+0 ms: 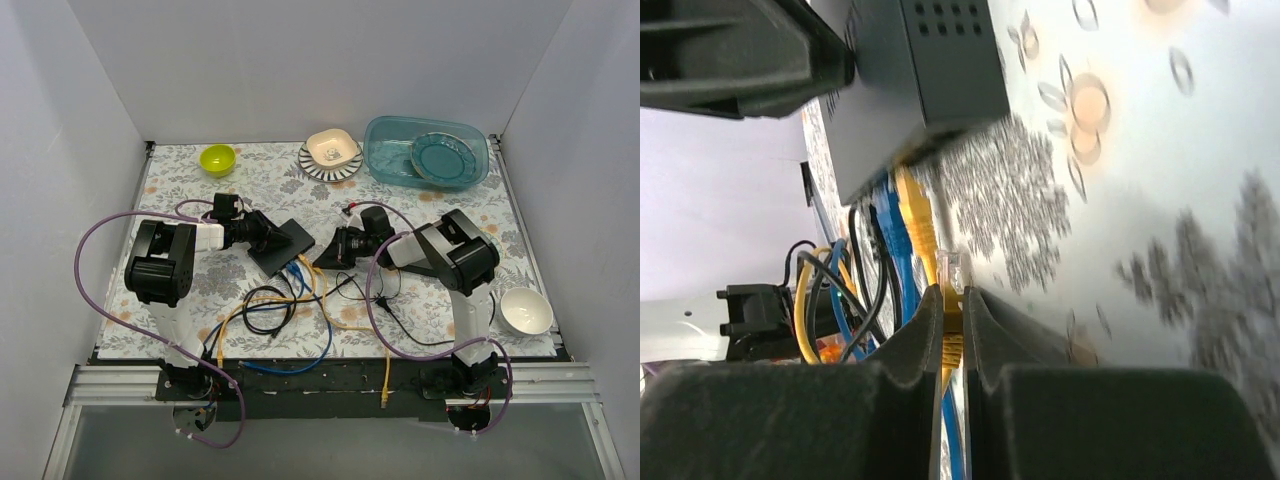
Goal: Pull the plug from the switch port
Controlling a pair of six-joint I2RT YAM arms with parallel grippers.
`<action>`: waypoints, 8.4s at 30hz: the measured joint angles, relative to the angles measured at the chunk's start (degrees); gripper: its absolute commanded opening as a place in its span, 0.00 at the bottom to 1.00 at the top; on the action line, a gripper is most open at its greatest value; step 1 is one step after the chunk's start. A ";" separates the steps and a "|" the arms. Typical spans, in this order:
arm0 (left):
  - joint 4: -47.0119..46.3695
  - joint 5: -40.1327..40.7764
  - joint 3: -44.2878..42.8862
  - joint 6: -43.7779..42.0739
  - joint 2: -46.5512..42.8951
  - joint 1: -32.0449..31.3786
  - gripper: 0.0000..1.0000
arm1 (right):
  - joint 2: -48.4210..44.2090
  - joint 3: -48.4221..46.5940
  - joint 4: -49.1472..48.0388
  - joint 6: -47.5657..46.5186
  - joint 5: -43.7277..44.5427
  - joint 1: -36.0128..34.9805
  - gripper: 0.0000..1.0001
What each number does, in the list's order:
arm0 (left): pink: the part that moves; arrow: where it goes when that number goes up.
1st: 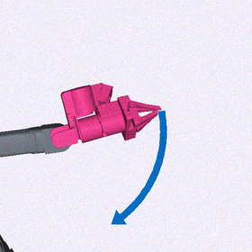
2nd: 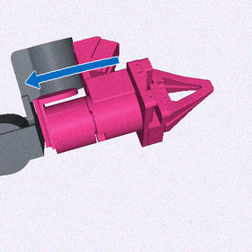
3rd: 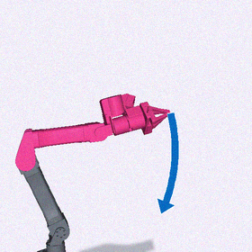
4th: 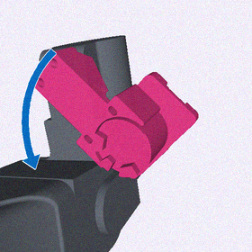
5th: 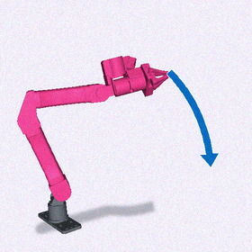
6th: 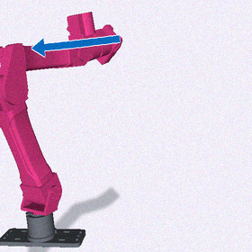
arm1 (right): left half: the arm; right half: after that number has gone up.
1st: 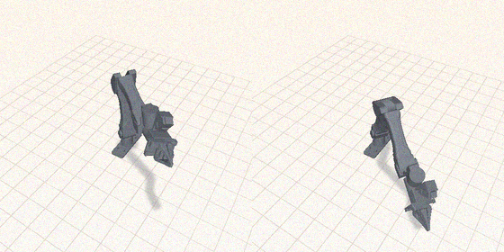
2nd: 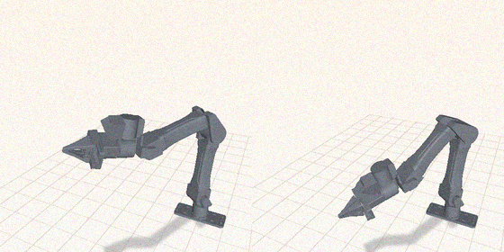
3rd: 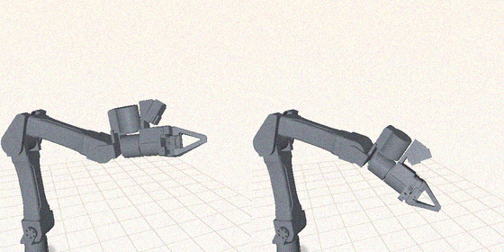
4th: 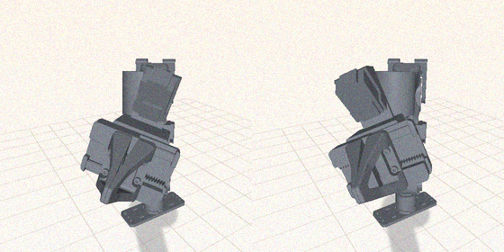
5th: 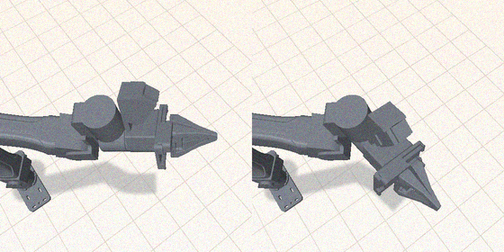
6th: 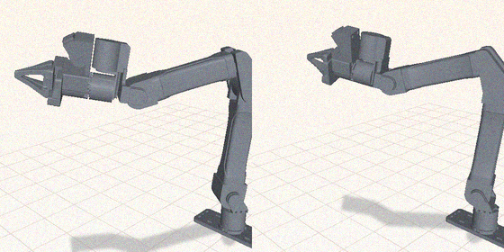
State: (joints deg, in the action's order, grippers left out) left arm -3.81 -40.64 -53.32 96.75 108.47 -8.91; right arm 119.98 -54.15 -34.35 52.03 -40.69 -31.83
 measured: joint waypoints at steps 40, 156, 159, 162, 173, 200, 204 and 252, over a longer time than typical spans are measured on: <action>-0.04 -0.11 0.00 -0.33 0.00 0.22 0.19 | 1.53 -12.61 13.64 -4.61 4.11 -3.91 0.43; -0.55 0.13 1.01 -1.38 -0.74 0.94 0.20 | 4.11 -12.70 8.41 -1.18 2.97 -6.49 0.36; -0.72 0.11 1.07 -1.36 -0.74 0.94 0.20 | 4.11 -12.70 8.33 -1.14 3.04 -6.49 0.29; -0.72 0.11 1.09 -1.38 -0.74 0.96 0.20 | 4.15 -12.70 8.57 -0.90 3.26 -6.54 0.19; -0.72 0.11 1.09 -1.36 -0.79 0.96 0.20 | 4.24 -12.22 7.63 0.52 2.97 -6.38 0.01; -0.09 -0.96 1.27 -1.31 -0.79 0.81 0.20 | -8.92 5.79 8.46 -3.43 6.27 -4.04 0.01; -0.09 -0.98 1.27 -1.31 -0.79 0.81 0.20 | -13.77 8.31 13.27 -5.86 10.56 1.66 0.30; -1.22 -1.22 1.84 -1.29 -0.79 1.07 0.20 | 2.19 -14.47 15.80 -3.96 5.29 -9.31 0.34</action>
State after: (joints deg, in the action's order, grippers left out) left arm -5.04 -41.87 -51.48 95.46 107.68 -7.84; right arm 122.17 -68.62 -18.55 48.07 -35.40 -41.15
